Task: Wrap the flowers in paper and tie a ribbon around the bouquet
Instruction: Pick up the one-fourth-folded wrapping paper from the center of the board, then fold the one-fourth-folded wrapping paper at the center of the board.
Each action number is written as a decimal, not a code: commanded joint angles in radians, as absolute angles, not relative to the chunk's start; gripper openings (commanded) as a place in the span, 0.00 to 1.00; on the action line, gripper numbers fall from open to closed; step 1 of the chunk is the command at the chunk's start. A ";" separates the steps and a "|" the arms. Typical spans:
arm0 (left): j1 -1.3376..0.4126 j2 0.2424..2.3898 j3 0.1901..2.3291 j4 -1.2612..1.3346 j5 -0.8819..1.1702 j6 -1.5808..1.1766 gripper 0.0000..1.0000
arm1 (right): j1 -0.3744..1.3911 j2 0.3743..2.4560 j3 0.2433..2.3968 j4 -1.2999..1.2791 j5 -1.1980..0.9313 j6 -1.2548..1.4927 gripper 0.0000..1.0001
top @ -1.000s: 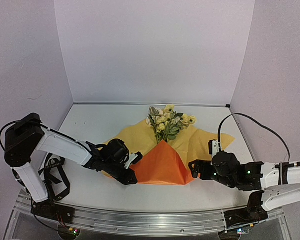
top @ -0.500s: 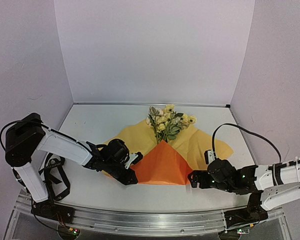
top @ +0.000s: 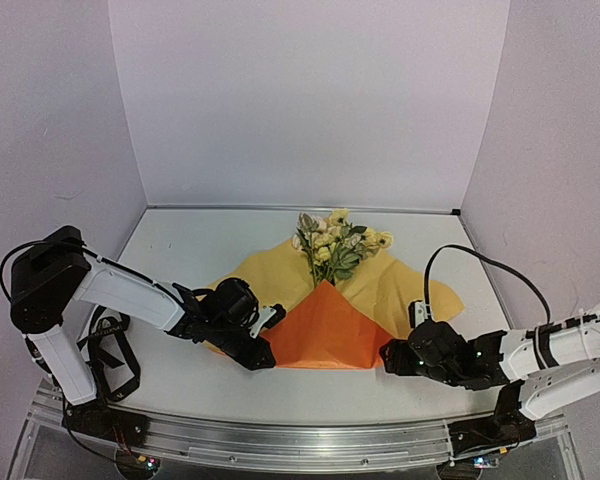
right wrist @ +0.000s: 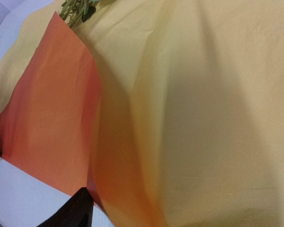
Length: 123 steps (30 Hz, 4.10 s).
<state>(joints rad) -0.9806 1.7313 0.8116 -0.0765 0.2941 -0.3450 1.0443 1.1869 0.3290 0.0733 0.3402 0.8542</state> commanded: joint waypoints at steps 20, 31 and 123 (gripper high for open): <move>-0.977 1.756 0.829 -0.063 0.304 -0.338 0.13 | 1.051 1.064 0.188 0.150 0.510 0.956 0.21; -1.012 1.699 0.978 -0.147 0.248 -0.242 0.18 | 1.055 1.042 0.275 0.048 0.435 0.887 0.00; -1.072 1.692 0.761 -0.004 0.224 -0.298 0.17 | 0.994 0.975 0.676 -0.634 0.286 0.549 0.00</move>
